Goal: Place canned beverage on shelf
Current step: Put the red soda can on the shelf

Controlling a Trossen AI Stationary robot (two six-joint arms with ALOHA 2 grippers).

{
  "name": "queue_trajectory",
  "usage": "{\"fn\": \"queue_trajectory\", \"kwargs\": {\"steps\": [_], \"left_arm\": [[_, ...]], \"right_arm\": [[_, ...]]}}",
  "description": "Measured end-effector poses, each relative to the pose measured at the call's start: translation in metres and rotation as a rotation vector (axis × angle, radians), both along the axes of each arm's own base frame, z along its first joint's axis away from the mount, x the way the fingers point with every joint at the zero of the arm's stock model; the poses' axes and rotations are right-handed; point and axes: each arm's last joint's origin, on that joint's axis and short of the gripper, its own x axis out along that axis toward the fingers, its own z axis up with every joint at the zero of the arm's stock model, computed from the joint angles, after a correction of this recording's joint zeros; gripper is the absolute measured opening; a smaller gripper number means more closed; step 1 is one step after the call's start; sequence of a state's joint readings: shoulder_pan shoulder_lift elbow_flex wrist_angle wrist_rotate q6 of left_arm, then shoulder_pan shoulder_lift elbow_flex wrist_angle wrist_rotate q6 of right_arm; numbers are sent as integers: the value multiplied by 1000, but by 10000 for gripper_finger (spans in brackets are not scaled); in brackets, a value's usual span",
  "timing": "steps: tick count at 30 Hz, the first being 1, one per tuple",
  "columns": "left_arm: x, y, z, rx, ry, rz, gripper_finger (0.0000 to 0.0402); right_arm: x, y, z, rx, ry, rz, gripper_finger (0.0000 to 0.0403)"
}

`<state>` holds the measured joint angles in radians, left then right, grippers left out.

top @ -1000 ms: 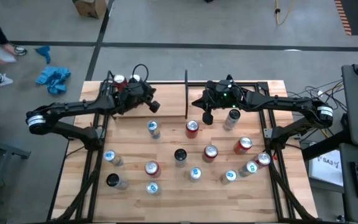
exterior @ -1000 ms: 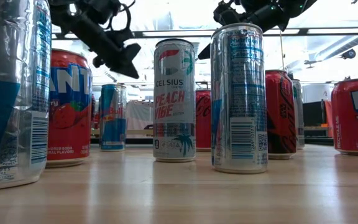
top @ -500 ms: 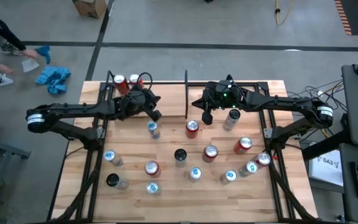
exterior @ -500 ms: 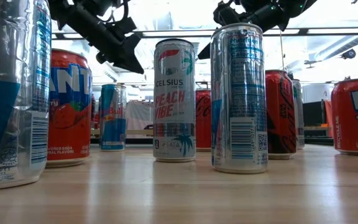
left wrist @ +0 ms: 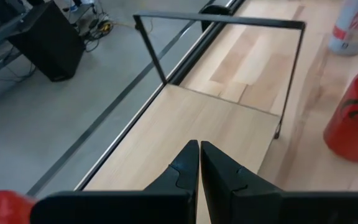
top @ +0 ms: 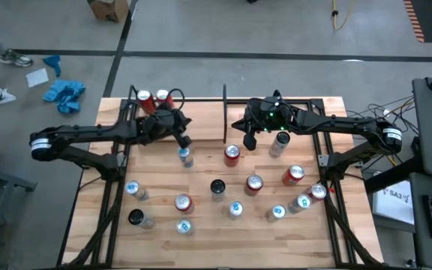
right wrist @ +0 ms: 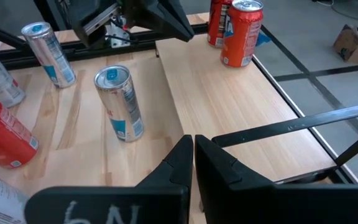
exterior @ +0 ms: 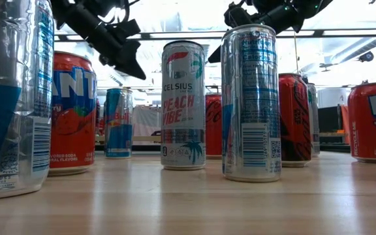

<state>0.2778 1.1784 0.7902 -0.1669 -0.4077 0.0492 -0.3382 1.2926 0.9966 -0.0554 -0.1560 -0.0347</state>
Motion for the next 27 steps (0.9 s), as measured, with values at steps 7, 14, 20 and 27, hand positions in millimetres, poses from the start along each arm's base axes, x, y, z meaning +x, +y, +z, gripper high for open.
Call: {"fn": "queue_trajectory", "kwargs": {"steps": [7, 14, 20, 27], "left_arm": [[-8, 4, 2, 3, 32, 19, 0], [-31, 16, 17, 34, 13, 87, 0], [-52, 40, 37, 30, 31, 212, 0], [-62, 86, 44, -69, 100, 323, 0]], "right_arm": [[0, 0, 0, -1, 0, 0, 9], [0, 0, 0, 2, 0, -1, 9], [0, 0, 0, 15, -2, -8, 9], [0, 0, 0, 15, -3, -8, 9]]}}
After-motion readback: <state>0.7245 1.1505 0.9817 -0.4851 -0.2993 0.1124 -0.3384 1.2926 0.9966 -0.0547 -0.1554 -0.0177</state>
